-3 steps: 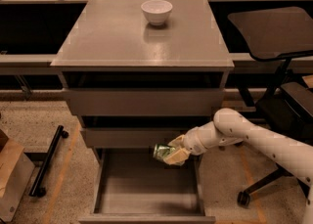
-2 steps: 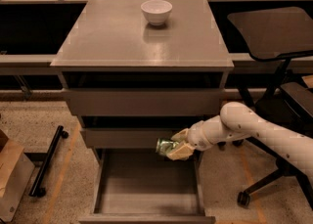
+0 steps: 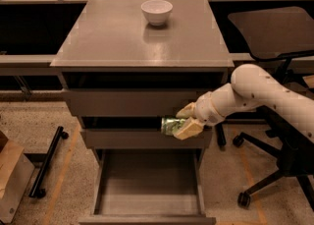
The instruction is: Pick green can from bottom drawer and place on counter
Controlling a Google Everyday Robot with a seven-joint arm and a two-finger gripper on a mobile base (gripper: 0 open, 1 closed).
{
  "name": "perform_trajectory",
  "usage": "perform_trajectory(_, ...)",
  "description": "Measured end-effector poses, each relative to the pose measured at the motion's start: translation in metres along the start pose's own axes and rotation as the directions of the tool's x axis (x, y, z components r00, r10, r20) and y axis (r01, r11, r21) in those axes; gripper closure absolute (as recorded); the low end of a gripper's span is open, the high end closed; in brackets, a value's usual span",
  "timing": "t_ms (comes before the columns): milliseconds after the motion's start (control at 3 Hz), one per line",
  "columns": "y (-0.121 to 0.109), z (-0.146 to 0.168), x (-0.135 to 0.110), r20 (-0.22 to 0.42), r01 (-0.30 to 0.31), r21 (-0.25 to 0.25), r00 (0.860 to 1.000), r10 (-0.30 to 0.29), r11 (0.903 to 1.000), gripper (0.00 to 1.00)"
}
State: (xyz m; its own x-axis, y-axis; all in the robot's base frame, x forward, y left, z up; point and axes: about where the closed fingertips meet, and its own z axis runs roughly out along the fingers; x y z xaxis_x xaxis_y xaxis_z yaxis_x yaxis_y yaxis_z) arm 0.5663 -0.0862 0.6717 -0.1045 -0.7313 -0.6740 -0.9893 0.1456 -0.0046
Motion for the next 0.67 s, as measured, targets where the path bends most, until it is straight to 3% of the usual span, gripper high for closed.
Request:
perform_trajectory(333, -0.003, -0.064, -0.073, -0.071, 0.139, 0.021, 0.988, -0.137, 0.9901, 1.00)
perform_trajectory(667, -0.006, -0.108, -0.136, -0.134, 0.252, 0.054, 0.961, -0.243, 0.9661, 1.00)
